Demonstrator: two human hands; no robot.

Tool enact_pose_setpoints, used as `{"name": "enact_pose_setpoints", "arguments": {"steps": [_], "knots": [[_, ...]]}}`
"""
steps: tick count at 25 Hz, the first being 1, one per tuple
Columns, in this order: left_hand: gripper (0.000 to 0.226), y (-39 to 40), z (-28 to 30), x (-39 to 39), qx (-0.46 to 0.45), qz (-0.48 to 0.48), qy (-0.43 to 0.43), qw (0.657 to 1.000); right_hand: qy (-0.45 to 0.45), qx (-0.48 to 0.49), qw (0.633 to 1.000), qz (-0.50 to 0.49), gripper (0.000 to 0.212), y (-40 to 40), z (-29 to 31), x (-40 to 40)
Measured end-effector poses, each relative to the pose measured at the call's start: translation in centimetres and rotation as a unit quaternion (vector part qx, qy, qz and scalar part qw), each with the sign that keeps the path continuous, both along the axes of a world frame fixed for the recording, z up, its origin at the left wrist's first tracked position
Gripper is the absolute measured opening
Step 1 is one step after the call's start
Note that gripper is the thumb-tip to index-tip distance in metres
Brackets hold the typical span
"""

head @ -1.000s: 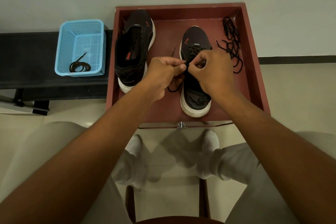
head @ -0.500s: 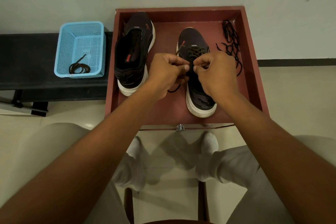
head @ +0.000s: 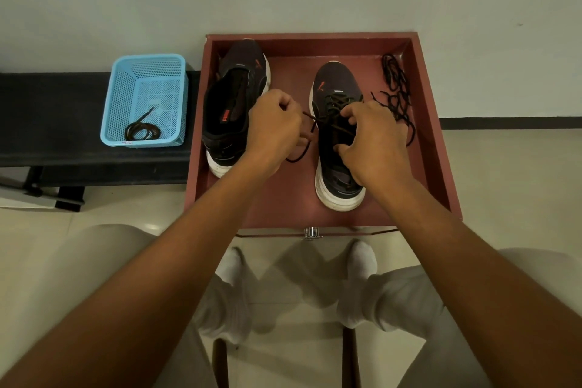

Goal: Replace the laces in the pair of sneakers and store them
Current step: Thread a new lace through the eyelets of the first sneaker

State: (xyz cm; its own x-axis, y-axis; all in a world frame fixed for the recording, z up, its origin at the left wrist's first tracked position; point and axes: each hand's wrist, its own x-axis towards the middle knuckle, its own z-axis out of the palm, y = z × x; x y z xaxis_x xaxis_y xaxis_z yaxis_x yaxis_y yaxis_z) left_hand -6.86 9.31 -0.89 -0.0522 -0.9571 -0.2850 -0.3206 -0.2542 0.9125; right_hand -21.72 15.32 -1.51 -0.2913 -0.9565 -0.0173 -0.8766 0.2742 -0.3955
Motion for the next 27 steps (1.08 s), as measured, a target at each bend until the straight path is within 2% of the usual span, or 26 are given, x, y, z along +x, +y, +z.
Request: {"name": "enact_pose_setpoints", "arguments": {"steps": [4, 7, 11, 13, 15, 20, 24, 27], "knots": [[0.017, -1.5, 0.6, 1.7, -0.119, 0.07, -0.05, 0.989, 0.011, 0.009, 1.0, 0.007, 0.063, -0.2, 0.0, 0.0], [0.01, -1.6, 0.0, 2.1, -0.133, -0.012, -0.133, 0.982, -0.073, 0.005, 0.997, 0.017, 0.062, -0.3, 0.6, -0.5], [0.055, -0.7, -0.2, 1.2, -0.155, -0.116, -0.261, 0.946, -0.236, -0.011, 0.971, -0.027, 0.033, -0.8, 2.7, -3.6], [0.051, -0.1, -0.6, 0.2, -0.195, -0.14, -0.281, 0.929, -0.253, -0.014, 0.965, -0.065, 0.018, -0.9, 3.2, -5.1], [0.034, 0.3, -1.2, -0.7, -0.227, -0.157, -0.279, 0.92, -0.24, -0.003, 0.968, -0.071, 0.005, -1.3, 2.9, -5.6], [0.012, -0.1, -2.3, -1.2, -0.226, -0.144, -0.236, 0.934, -0.216, 0.068, 0.973, -0.041, 0.015, -2.1, 2.1, -5.0], [0.015, -0.2, -2.5, -0.8, -0.173, -0.103, -0.171, 0.964, -0.223, 0.074, 0.97, -0.069, 0.016, -2.5, 1.6, -4.7], [0.015, -1.1, -1.9, 0.5, -0.142, -0.022, -0.121, 0.982, -0.238, 0.077, 0.964, -0.096, 0.024, -2.7, 1.5, -5.3]]}}
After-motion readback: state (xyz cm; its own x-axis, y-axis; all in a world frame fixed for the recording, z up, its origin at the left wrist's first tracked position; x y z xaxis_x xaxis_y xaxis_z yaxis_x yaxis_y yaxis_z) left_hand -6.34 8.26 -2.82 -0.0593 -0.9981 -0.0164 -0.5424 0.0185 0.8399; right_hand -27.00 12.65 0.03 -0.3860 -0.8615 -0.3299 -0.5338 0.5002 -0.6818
